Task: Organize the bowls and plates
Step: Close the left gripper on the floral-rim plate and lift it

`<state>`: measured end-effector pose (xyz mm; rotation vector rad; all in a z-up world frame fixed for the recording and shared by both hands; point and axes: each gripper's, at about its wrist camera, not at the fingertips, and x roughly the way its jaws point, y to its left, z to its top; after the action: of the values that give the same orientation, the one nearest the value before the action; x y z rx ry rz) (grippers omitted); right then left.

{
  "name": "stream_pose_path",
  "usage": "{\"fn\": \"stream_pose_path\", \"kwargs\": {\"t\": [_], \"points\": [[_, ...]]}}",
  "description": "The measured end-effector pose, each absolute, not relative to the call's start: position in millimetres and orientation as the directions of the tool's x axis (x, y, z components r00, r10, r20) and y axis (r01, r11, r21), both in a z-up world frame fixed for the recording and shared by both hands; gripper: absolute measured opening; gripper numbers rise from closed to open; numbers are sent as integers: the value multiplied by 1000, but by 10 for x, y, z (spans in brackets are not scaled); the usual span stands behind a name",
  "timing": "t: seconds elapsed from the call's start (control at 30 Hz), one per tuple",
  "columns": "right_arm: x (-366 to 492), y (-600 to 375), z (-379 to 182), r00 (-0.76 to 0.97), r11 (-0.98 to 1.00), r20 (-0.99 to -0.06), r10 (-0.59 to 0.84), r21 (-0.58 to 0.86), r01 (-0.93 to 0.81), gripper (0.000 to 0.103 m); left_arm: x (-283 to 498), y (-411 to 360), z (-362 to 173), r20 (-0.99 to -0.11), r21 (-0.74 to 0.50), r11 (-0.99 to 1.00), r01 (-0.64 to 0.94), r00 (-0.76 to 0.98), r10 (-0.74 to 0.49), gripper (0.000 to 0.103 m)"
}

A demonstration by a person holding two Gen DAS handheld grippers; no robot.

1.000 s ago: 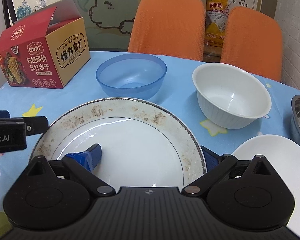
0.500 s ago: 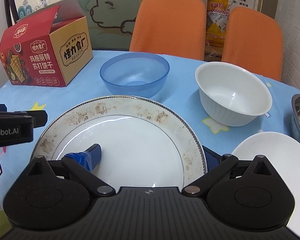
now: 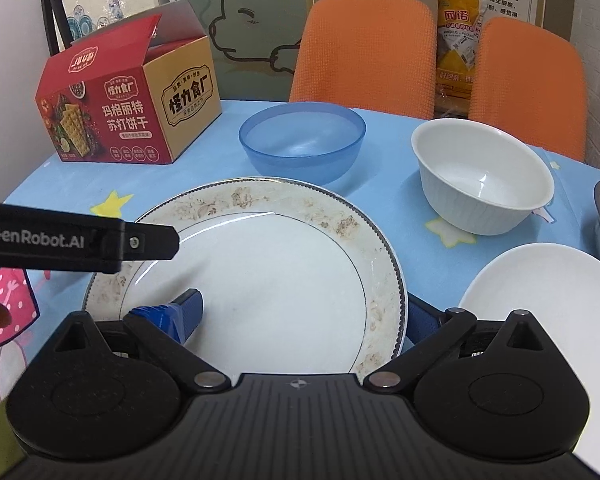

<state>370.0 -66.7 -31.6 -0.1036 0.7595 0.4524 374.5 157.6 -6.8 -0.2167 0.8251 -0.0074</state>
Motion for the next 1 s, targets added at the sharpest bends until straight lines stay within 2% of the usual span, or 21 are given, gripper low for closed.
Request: {"fn": "stream_pose_path", "kwargs": {"t": [0.1, 0.17, 0.2, 0.23, 0.27, 0.43, 0.53, 0.73, 0.93, 0.97, 1.0], "points": [[3665, -645, -337, 640, 888, -685, 348, 22, -459, 89, 3811, 1530, -143, -741, -221, 974, -49, 658, -135, 71], [3638, -671, -348, 651, 881, -669, 359, 13, -473, 89, 3851, 1473, -196, -747, -190, 981, -47, 655, -113, 68], [3631, -677, -352, 653, 879, -665, 363, 12, -476, 89, 3857, 1430, -205, -748, -156, 987, -43, 658, -90, 55], [3623, -681, -357, 656, 878, -660, 366, 11, -478, 89, 3856, 1390, -210, -743, -123, 992, -40, 666, -65, 54], [3623, -683, -361, 658, 877, -656, 369, 11, -481, 90, 3856, 1365, -210, -739, -115, 993, -29, 671, -66, 48], [3625, -658, -353, 670, 889, -653, 352, 10, -458, 89, 3904, 1303, -185, -742, -72, 997, -40, 670, -27, 46], [3654, -684, -301, 653, 895, -655, 380, 81, -439, 89, 3927, 1235, -97, -720, -3, 999, -48, 693, 31, 41], [3570, -692, -69, 690, 899, -610, 391, 94, -427, 89, 3869, 1307, 120, -695, -40, 998, -51, 719, 9, 40], [3190, -685, 201, 718, 890, -563, 410, 77, -449, 89, 3498, 1291, 286, -671, -45, 998, -46, 742, 4, 36], [3087, -664, 246, 721, 884, -553, 418, 64, -463, 89, 3419, 1293, 321, -665, -90, 996, -14, 745, -50, 33], [3000, -641, 269, 716, 872, -547, 434, 57, -485, 89, 3351, 1286, 355, -664, -159, 987, 38, 735, -136, 53]]}}
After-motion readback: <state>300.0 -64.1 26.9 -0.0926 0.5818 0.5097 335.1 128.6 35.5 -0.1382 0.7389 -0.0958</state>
